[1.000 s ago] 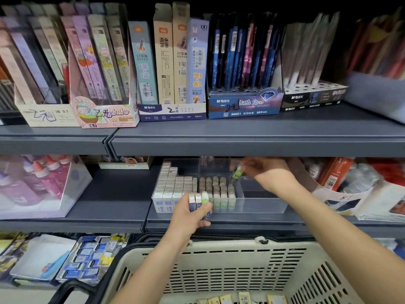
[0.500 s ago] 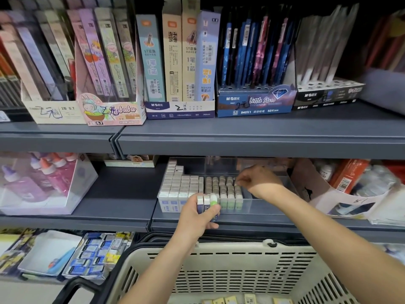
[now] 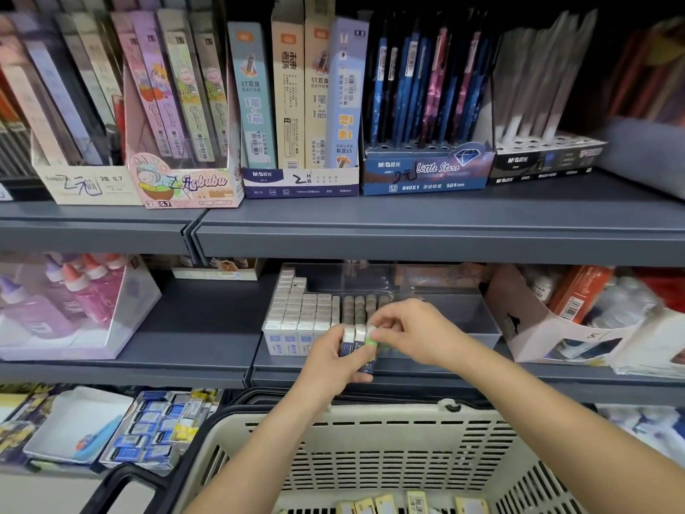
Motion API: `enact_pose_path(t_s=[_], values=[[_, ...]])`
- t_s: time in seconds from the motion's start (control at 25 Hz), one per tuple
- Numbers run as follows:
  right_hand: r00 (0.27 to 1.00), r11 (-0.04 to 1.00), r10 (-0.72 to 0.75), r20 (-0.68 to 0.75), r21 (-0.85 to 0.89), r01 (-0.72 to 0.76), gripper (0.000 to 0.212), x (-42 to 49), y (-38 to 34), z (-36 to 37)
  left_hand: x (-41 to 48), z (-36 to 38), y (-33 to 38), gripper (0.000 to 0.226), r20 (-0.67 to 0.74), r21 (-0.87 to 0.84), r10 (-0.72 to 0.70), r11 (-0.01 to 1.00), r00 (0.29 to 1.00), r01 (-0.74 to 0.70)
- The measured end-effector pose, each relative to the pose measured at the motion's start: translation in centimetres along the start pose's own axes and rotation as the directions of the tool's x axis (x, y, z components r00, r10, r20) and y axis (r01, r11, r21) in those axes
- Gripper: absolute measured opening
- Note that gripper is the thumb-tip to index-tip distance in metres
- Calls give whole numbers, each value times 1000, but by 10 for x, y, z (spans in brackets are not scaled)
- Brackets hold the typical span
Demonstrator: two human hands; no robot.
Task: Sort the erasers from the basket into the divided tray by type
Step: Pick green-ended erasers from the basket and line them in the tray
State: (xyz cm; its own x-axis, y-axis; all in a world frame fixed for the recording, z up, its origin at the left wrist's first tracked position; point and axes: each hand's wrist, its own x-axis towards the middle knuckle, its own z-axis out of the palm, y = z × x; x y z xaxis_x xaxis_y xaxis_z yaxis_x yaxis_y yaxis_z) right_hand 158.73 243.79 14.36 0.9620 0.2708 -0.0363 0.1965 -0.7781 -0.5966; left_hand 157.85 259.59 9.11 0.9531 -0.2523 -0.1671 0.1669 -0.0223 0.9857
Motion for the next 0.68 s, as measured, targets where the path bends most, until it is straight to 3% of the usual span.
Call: enact_pose_path(t_s=[0.12,0.24,0.44,0.68], values=[[998,998,54,-32,28,-53,3,-3,8,-21,-1,-1,-3,11,-6,1,16,1000,1000,-16],[957,973,194,-216,163,-161,4,8,24,-46,-2,-2,-5,12,-61,-26,19,999,998,-21],[926,955,149,-346,-191,-225,20,30,37,-43,-2,0,-5,13,-75,-4,15,1000,997,-15],[949,938,138,-285,-269,-217,15,41,40,-31,-2,0,-4,14,-76,-11,15,1000,997,-16]])
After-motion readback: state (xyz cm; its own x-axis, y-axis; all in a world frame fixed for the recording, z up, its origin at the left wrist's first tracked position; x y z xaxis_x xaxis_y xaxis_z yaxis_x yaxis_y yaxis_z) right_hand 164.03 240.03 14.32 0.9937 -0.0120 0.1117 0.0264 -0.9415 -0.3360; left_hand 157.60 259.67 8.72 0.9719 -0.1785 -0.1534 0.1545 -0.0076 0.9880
